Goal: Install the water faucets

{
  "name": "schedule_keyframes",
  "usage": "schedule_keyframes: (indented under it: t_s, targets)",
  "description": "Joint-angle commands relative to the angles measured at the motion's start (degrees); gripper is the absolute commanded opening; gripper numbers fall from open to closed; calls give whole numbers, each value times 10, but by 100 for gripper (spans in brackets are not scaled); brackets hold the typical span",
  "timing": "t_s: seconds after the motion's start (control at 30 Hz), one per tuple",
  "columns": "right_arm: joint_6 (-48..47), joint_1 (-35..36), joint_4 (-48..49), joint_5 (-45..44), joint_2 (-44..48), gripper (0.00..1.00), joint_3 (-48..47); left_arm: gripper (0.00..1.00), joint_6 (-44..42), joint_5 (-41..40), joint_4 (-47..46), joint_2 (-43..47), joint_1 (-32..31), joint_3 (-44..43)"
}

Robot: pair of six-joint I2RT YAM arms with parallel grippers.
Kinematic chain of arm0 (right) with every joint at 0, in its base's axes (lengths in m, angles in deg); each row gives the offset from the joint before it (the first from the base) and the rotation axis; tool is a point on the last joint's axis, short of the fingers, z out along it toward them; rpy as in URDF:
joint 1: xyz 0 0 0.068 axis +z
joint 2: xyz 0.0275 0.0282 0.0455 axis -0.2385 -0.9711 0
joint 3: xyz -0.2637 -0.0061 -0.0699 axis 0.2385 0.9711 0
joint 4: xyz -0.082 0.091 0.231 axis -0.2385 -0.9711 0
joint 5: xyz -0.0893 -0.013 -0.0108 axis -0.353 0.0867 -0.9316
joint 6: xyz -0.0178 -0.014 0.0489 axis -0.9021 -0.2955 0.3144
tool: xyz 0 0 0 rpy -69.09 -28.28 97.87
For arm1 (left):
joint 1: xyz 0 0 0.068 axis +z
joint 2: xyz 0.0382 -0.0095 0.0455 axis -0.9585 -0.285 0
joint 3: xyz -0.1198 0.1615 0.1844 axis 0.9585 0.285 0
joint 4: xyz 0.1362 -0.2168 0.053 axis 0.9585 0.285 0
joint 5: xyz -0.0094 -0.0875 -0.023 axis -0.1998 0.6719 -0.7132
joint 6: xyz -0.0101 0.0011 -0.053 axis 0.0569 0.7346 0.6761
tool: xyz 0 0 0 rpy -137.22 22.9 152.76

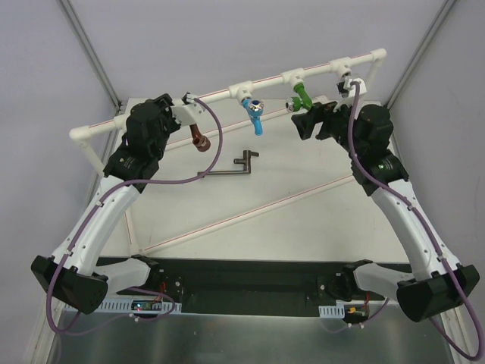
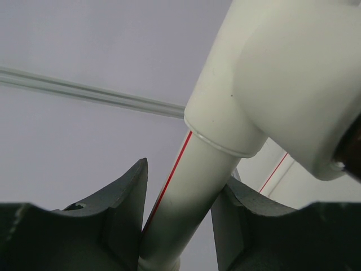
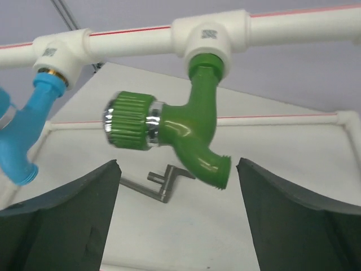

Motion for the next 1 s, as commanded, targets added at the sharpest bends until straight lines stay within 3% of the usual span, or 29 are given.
schedule_keyframes:
  t_s: [0.0,0.27,0.57,0.77,0.97]
  targets:
    - [-214,46,-49,-64,49,90,-43,1,141,23,47,-24,-2,23]
    - [-500,117,-79,-121,13,98,-71,1,141,23,48,-21,-2,24]
    - [-608,143,-6,-196,-63,95,-94,1,141,23,49,-18,-2,24]
    - [-604,149,33,-198,-80,81,-101,1,141,23,49,-18,-2,24]
    - [-560,151,52,-218,-88,45,-105,1,141,24,49,-19,-2,24]
